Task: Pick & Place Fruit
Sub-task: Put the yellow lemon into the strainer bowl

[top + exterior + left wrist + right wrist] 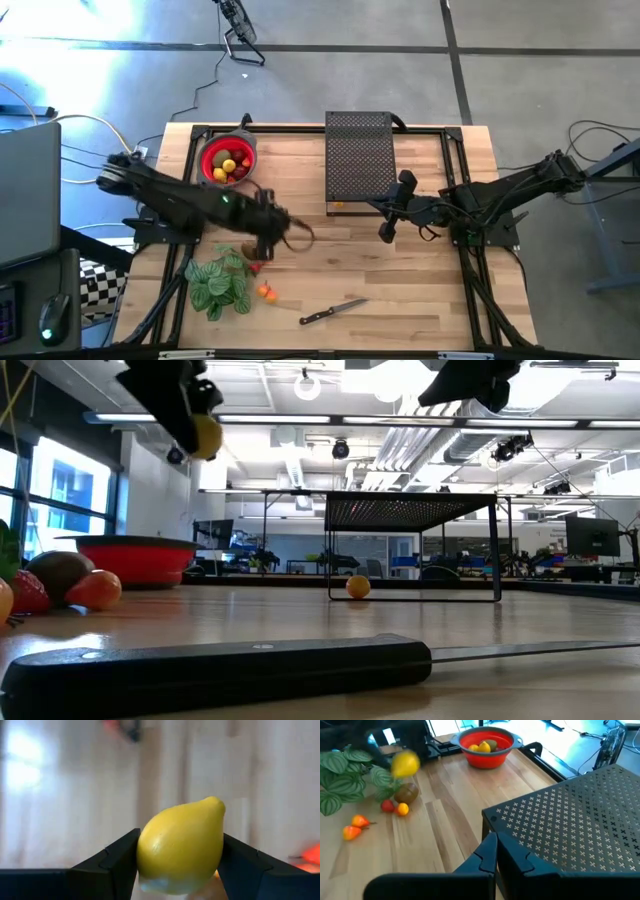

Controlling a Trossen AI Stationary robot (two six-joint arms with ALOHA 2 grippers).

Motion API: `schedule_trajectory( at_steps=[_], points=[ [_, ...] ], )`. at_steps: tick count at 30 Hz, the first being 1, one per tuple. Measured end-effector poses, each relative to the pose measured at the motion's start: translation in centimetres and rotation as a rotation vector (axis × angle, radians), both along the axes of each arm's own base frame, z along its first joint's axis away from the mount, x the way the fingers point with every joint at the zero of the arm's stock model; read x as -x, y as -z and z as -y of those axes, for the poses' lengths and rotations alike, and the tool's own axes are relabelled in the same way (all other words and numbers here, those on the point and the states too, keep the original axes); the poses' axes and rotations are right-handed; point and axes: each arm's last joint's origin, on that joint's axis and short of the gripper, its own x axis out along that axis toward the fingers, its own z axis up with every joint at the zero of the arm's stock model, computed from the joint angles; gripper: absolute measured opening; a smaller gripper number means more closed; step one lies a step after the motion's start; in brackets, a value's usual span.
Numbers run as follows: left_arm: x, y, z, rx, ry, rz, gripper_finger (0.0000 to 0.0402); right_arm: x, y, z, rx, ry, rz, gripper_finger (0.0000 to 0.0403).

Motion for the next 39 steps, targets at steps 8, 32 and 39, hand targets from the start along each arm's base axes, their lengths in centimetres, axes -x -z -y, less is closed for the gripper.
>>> schedule_trajectory(
  at_steps=[8,32,39],
  points=[
    [3.6,-4.0,-5.9,-0.095,-0.271,0.151,0.022,0.1,0.2,0.0,0.007,0.004,-0.02,0.0003],
    [8.5,-1.2,-21.1,-0.202,-1.135,0.034,0.0215,0.0,-0.1,0.1,0.02,0.048,0.018,0.0003],
    [9.4,2.6,-22.2,-0.112,-1.249,-0.056,0.0216,0.0,-0.1,0.1,0.022,0.051,0.02,0.0003]
  ],
)
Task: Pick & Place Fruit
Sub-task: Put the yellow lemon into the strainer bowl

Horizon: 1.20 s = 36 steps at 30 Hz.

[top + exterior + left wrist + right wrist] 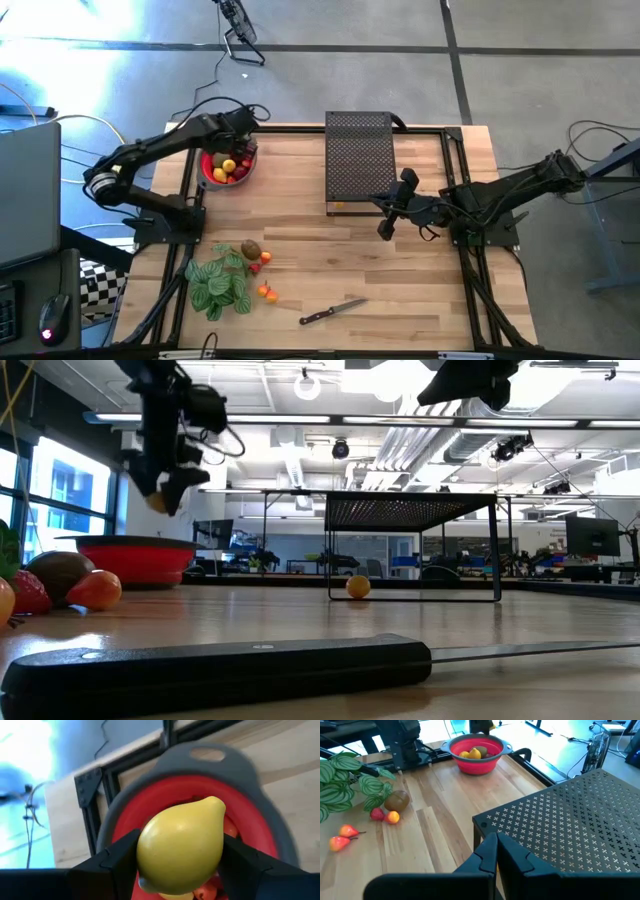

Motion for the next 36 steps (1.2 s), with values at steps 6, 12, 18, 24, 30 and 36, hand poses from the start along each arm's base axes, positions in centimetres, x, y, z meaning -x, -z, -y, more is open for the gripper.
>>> schedule_trajectory(
  at_steps=[6,12,18,24,30,36],
  points=[
    [0.4,2.5,0.1,0.011,-0.053,0.015,0.0216,0.0,0.0,0.0,0.0,0.0,0.0,0.0003],
    [0.3,4.5,0.0,-0.02,-0.072,0.069,0.0216,0.0,0.0,0.0,0.003,-0.001,-0.002,0.0003],
    [0.1,5.3,-0.1,-0.049,-0.081,0.11,0.0216,0.0,0.0,0.0,0.003,-0.001,-0.001,0.0003],
    [0.0,5.2,-0.2,-0.065,-0.077,0.128,0.0221,0.0,0.0,0.0,0.003,-0.001,-0.001,0.0003],
    [0.0,5.2,-0.3,-0.067,-0.083,0.133,0.025,0.0,0.0,0.0,0.002,-0.001,-0.001,0.0003],
    [-0.1,5.2,-0.3,-0.079,-0.092,0.138,0.0279,0.0,0.0,0.0,0.002,0.0,-0.001,0.0003]
  ],
)
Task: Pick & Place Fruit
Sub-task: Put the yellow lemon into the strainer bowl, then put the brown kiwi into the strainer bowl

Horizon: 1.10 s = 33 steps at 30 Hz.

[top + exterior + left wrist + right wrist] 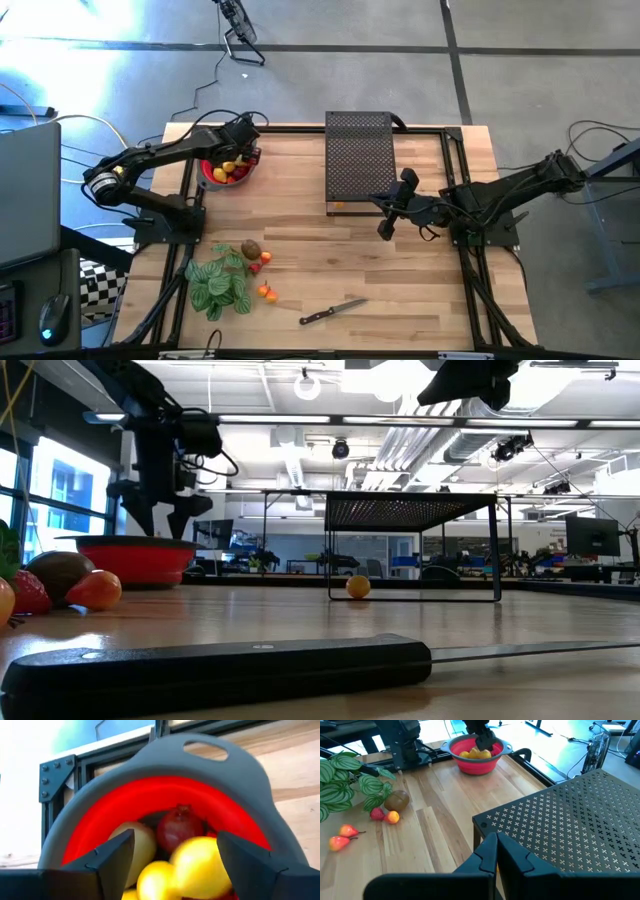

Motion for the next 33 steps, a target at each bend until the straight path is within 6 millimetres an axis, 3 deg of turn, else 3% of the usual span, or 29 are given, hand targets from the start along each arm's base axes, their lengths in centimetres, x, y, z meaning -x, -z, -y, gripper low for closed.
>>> schedule_trajectory(
  at_steps=[8,17,26,33],
  points=[
    [-0.6,-0.8,-0.5,-0.045,0.071,-0.001,0.0287,0.0,0.0,0.0,0.001,-0.001,-0.001,0.0003],
    [-2.6,-4.8,0.6,-0.119,0.25,0.026,0.0274,0.0,0.0,0.0,0.001,-0.001,0.0,0.0003],
    [-3.3,-7.0,5.0,-0.002,0.514,-0.037,0.0226,0.0,0.0,0.0,0.002,-0.001,-0.001,0.0003],
    [-3.5,-6.9,9.5,0.163,0.723,-0.068,0.0204,0.0,0.0,0.0,0.002,-0.001,-0.001,0.0003]
  ],
)
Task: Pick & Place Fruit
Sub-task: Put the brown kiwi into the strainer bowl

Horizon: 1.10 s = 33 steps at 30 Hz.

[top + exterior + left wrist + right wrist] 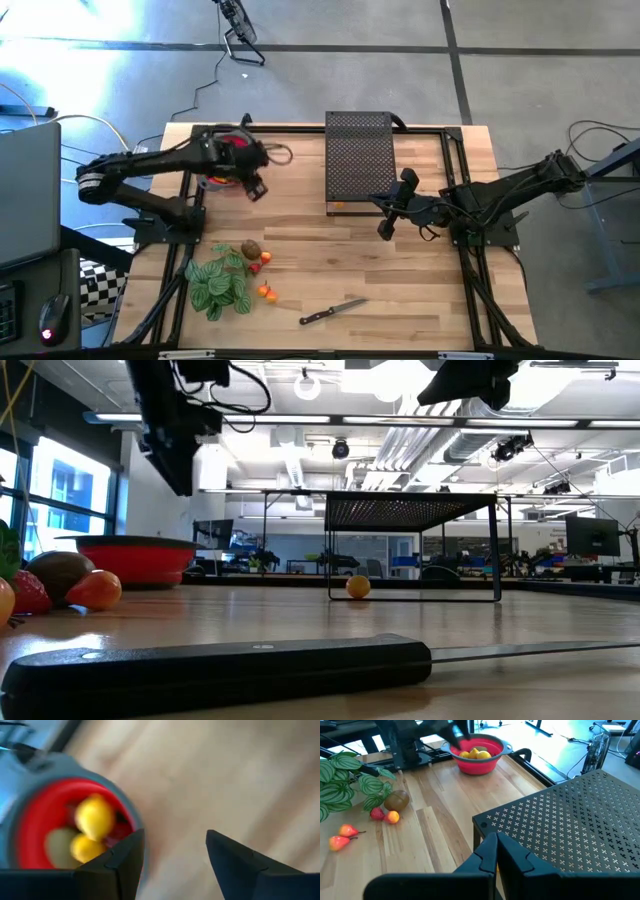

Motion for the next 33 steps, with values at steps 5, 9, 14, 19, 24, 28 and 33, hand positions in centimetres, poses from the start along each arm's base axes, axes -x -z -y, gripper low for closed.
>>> schedule_trajectory(
  at_steps=[5,9,14,19,24,28,33],
  points=[
    [-0.4,0.2,3.1,0.113,0.114,-0.005,0.0194,0.0,0.0,0.0,0.0,0.0,0.0,0.0003],
    [-0.7,0.2,5.6,0.176,0.196,0.01,0.0186,0.0,0.0,0.0,0.0,0.0,0.0,0.0003],
    [-0.7,0.3,8.5,0.224,0.263,0.017,0.0179,0.0,0.0,0.0,-0.001,-0.002,-0.001,0.0003],
    [-0.3,0.3,10.8,0.252,0.3,0.023,0.0169,0.0,0.0,0.0,-0.001,-0.003,-0.001,0.0003],
    [0.0,0.4,12.7,0.284,0.3,0.028,0.0142,0.0,0.0,0.0,-0.002,-0.003,0.0,0.0003],
    [0.0,0.6,13.7,0.3,0.301,0.031,0.0109,0.0,0.0,0.0,-0.001,-0.002,-0.001,0.0003],
    [-0.8,1.1,14.4,0.313,0.286,0.043,0.0069,0.0,0.0,0.0,-0.001,-0.002,0.0,0.0003]
  ],
)
